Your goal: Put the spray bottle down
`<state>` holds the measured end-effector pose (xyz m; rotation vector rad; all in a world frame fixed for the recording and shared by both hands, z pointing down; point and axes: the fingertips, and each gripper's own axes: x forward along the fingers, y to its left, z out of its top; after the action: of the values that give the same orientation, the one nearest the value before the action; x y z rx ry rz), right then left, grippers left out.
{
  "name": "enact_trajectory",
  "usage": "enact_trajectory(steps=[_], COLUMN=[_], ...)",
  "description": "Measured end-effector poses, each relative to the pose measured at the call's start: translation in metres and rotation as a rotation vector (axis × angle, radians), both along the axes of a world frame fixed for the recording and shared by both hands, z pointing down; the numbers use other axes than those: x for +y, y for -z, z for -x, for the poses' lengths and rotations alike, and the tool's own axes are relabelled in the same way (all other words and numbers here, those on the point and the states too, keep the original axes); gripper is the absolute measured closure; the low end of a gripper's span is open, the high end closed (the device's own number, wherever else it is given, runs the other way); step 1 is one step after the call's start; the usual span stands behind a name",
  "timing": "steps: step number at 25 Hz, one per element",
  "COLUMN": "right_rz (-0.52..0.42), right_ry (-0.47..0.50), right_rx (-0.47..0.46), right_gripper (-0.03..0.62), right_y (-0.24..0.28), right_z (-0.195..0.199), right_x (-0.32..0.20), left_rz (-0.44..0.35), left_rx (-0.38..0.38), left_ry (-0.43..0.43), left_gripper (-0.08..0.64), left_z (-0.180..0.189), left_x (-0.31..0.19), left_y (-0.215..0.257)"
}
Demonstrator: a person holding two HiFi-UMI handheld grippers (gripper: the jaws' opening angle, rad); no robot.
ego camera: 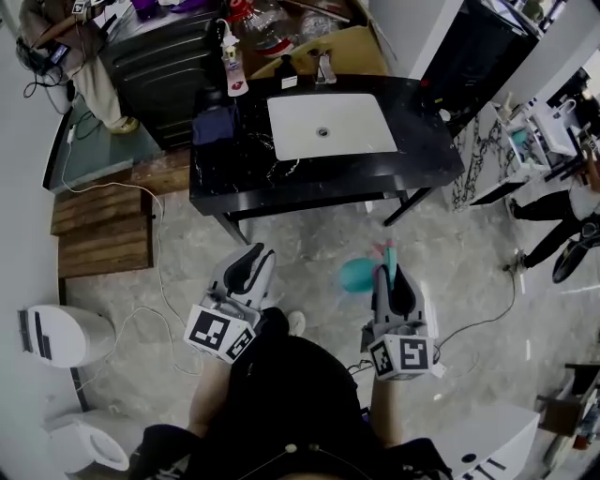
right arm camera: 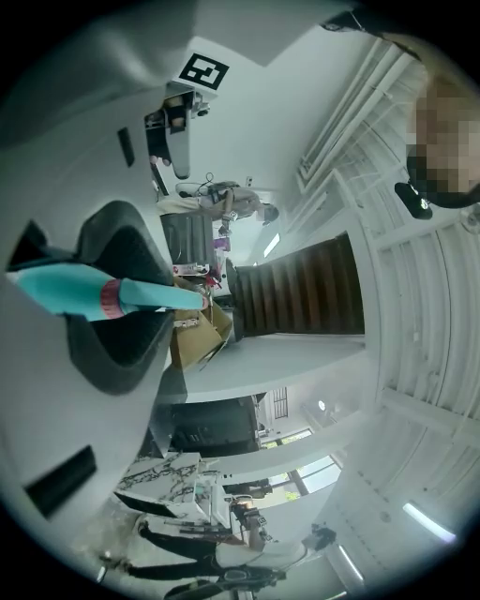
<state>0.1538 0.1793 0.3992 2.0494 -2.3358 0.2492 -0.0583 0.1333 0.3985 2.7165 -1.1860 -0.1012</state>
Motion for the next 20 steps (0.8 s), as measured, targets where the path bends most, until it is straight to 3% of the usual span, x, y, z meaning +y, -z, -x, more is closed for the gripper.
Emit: enact_trajectory(steps=[11,20], right_rz=[0.009,0.022], right_ry=[-0.002,-0.025], right_rx=[-0.002,0.025], right_gripper=[0.503,0.503], right_y=[-0.012,-0.016], right_z=[-0.029,-0.046], right_x=[-0.081,-0.194], left_rz=[-0.008,-0.01], left_rx=[0.003,0.002], left_ry=[0.021,-0.024], left_gripper=[0.489,0.489], left_z=[-0.021,-0.041], left_x=[-0.083,-0.192], left_y=[-0.005,-0.002])
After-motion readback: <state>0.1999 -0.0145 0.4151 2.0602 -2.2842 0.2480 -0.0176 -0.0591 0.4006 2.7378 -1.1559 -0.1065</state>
